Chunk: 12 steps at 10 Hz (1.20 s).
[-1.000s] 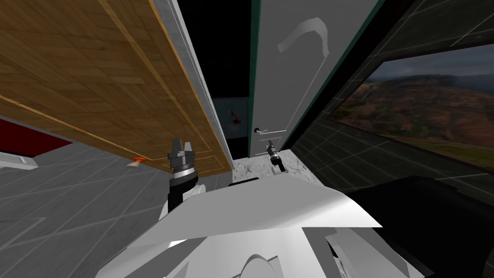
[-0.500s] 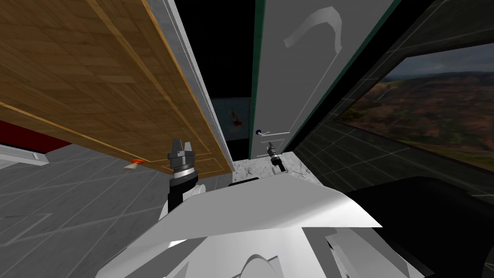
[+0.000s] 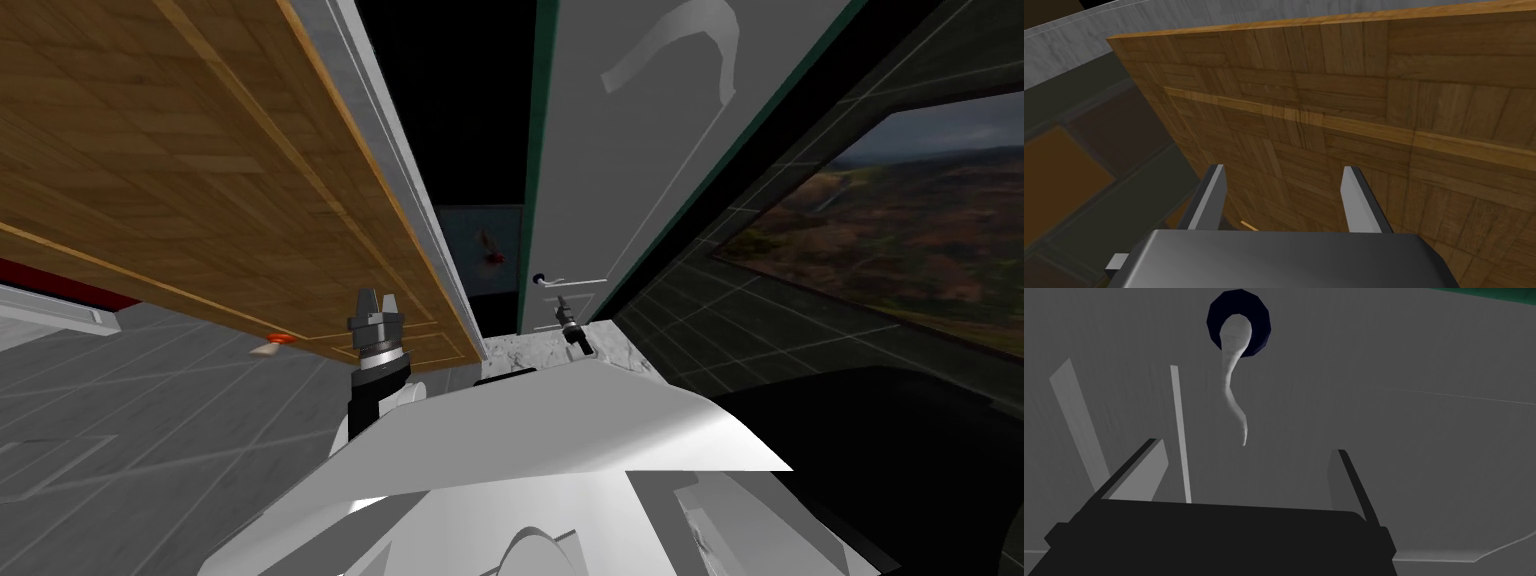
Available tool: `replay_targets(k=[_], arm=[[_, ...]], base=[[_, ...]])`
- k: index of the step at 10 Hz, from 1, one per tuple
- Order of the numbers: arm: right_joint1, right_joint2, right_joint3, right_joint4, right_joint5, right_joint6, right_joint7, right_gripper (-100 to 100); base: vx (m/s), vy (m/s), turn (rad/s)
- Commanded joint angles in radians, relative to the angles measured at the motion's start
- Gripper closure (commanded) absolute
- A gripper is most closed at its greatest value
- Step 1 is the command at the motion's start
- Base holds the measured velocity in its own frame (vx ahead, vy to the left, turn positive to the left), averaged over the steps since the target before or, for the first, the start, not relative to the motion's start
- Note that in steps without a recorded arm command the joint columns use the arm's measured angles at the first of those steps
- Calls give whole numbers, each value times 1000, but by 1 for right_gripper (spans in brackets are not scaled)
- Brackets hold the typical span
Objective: Pull the door open
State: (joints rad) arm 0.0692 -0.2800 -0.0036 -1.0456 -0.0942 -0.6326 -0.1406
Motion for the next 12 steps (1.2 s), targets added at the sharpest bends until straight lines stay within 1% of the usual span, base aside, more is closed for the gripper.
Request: replay_targets(k=[1, 2, 4, 5, 6, 7, 8, 10, 12], arm=[[-11, -9, 1, 35, -2, 0, -6, -100], [-20, -15, 1, 58, -3, -1, -10, -100], [-28, -20, 2, 80, -4, -2, -14, -100], [-24, -18, 1, 70, -3, 0, -12, -100], [-45, -25, -12, 108, -9, -7, -13, -100], [-50, -27, -16, 118, -11, -9, -13, -100], [-63, -30, -23, 140, -14, -12, -14, -100], [-77, -34, -31, 163, -18, -16, -14, -100], [-104, -38, -43, 203, -23, -24, -14, -100]], base=[[143, -38, 48], [134, -37, 62], [108, -26, 26], [45, -13, 7], [125, 12, 89], [168, 17, 75], [169, -14, 65], [109, -24, 47], [146, -21, 70]])
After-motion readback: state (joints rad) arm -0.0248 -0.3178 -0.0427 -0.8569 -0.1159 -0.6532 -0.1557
